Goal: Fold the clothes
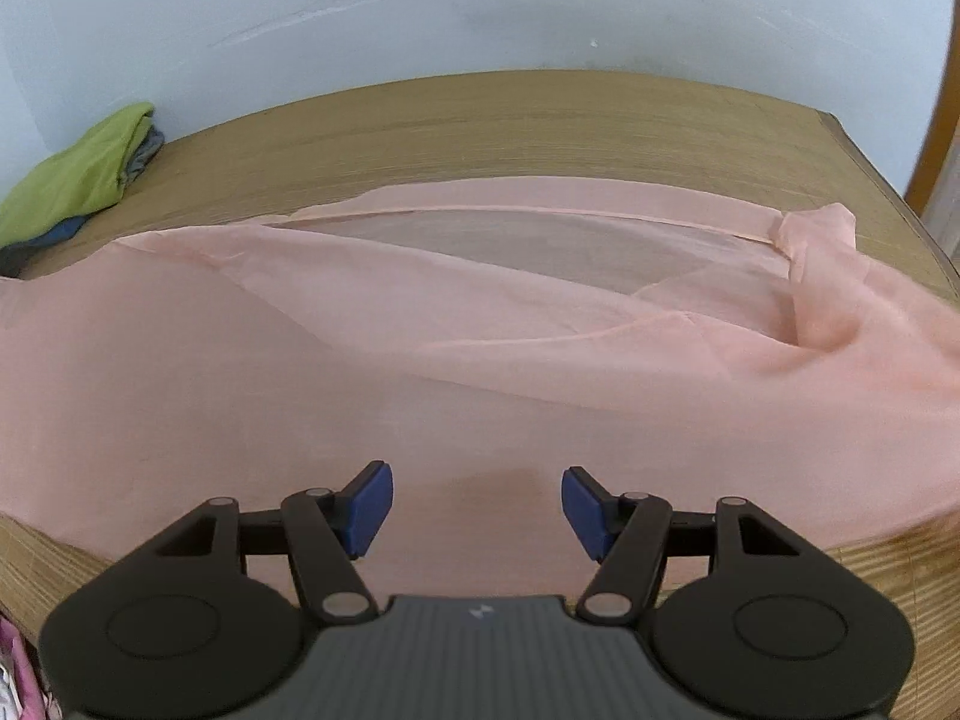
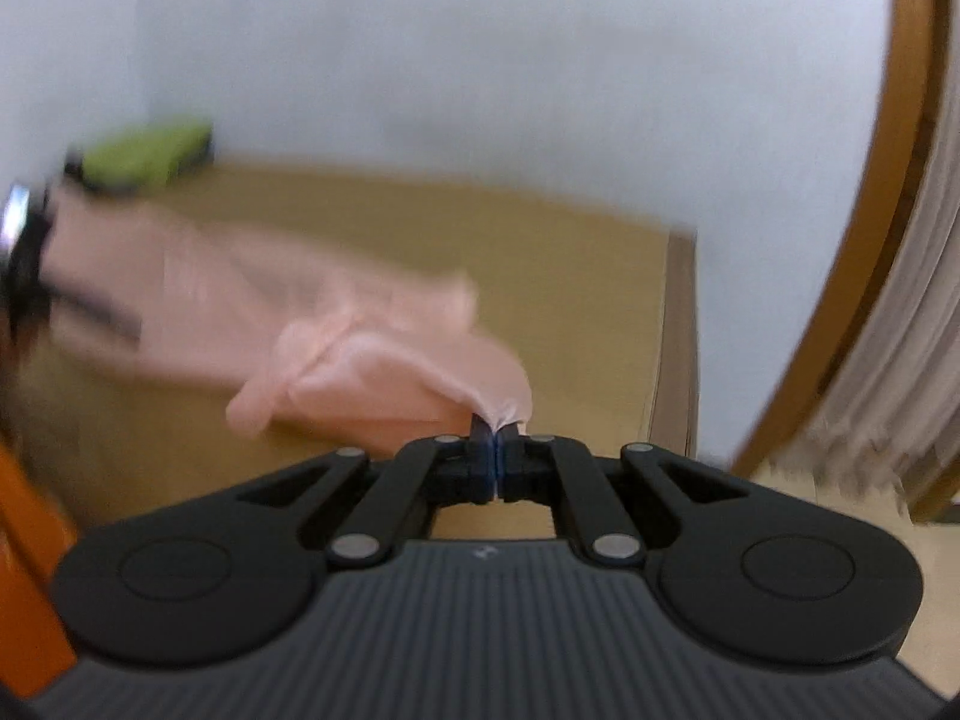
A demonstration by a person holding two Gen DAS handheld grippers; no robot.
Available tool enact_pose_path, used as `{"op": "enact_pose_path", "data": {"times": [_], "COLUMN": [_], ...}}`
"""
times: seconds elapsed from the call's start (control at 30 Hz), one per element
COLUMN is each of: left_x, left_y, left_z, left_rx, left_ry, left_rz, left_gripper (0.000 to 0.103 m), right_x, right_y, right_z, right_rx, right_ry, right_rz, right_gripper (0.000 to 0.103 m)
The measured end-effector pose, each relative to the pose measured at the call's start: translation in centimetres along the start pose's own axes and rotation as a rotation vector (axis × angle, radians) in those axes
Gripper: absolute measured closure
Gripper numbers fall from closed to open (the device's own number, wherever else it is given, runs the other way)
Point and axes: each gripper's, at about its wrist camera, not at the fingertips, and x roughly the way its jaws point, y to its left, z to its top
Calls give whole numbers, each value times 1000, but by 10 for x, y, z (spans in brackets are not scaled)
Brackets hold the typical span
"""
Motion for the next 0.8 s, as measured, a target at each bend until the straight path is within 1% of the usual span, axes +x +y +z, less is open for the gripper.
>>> {"op": "enact_pose_path", "data": {"times": [0.07,0.1,0.13,0.2,0.23,0.27,0.3,0.37,0.4,0.43,0.47,0.5,0.6,0.67,0.73,0.8], "left_x": [1,1,1,0,0,0,0,1,2,5,9,13,33,47,62,76], "left_y": [-3,-5,-10,-20,-26,-32,-43,-69,-83,-101,-119,-137,-190,-225,-248,-265], "left_z": [0,0,2,5,9,14,21,42,52,64,75,87,113,128,139,147], "left_rx": [17,28,41,69,89,109,133,209,248,296,344,391,520,610,662,715], "left_ry": [2,2,-3,-11,-20,-29,-43,-82,-102,-117,-132,-147,-143,-136,-127,-119], "left_rz": [-14,-23,-35,-60,-75,-90,-103,-141,-159,-174,-188,-203,-270,-319,-304,-292], "left_gripper": [38,38,38,38,38,38,38,38,38,37,37,37,37,37,37,37], "right_x": [17,26,32,41,41,37,33,32,35,41,51,65,112,142,169,182], "right_y": [13,23,32,50,52,48,40,16,3,-10,-22,-30,-43,-41,-38,-38], "right_z": [-22,-31,-35,-41,-40,-34,-27,-13,-9,-5,-3,0,-7,-9,-9,-11], "right_rx": [-30,-64,-117,-232,-257,-254,-229,-139,-89,-39,7,43,115,126,142,193], "right_ry": [161,234,264,293,271,223,176,89,57,30,19,24,53,54,28,8], "right_rz": [84,109,85,2,-31,-49,-46,-11,3,14,27,43,119,147,158,188], "right_gripper": [98,97,97,93,86,74,67,38,32,30,30,30,30,30,31,31]}}
